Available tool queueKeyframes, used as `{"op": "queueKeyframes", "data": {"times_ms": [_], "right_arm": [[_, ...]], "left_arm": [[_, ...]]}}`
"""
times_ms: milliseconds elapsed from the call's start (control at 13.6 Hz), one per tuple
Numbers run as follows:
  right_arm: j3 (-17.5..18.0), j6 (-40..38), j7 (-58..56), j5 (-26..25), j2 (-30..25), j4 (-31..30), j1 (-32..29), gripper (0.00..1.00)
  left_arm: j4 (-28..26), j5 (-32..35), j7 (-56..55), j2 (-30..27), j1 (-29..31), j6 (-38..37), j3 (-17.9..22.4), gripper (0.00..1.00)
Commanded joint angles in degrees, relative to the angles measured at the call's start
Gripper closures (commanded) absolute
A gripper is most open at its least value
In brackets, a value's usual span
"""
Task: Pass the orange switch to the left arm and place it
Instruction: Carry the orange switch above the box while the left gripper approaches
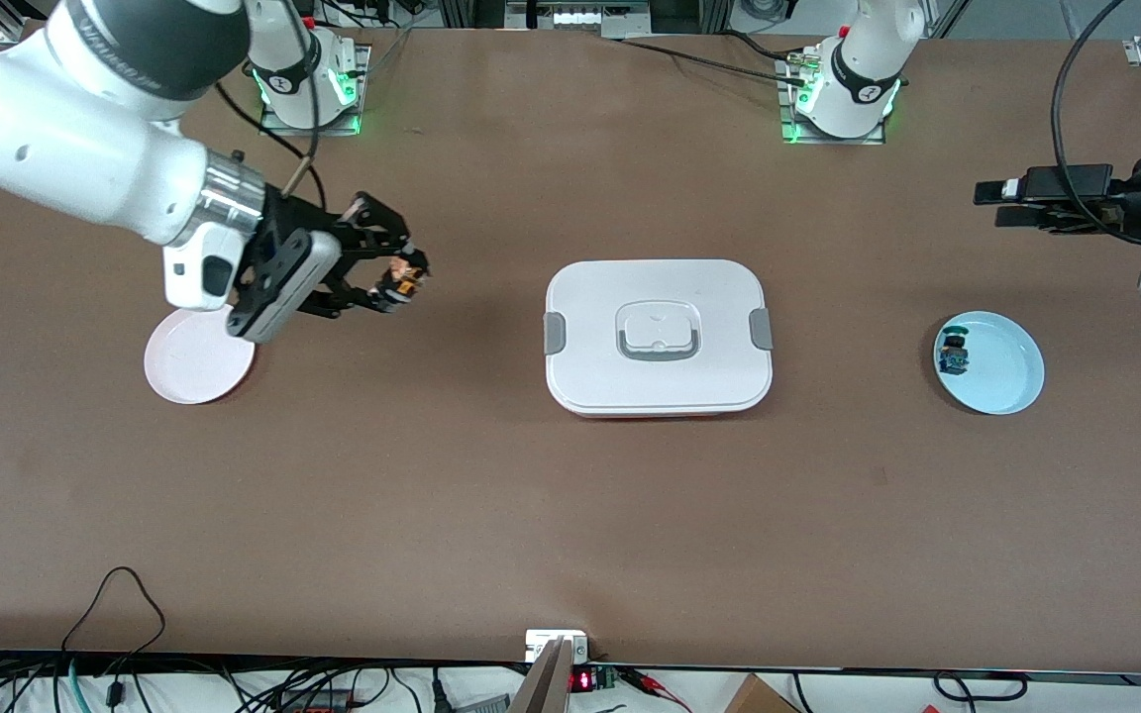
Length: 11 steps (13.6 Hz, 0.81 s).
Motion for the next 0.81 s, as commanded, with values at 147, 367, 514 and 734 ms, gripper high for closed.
{"op": "queueKeyframes", "data": {"times_ms": [147, 367, 514, 734], "right_arm": [[1.7, 13.2, -9.2, 6.9, 1.2, 0.5, 7.2, 1.0], [1.8, 14.8, -17.3, 17.0, 1.8, 0.7, 10.1, 1.0], [1.8, 14.8, -26.8, 22.9, 1.9, 0.7, 10.4, 1.0], [1.7, 16.2, -40.6, 35.3, 3.0, 0.7, 10.9, 1.0]], "left_arm": [[-3.5, -17.9, -1.1, 3.2, -0.7, 1.8, -0.9, 0.0], [-7.0, -25.0, -4.7, 3.2, -1.6, 7.4, -4.5, 0.0], [-7.1, -25.2, -10.4, 3.2, -1.6, 12.9, -9.1, 0.0], [-7.1, -25.5, -11.7, 3.8, -2.1, 20.4, -14.2, 0.0]]}}
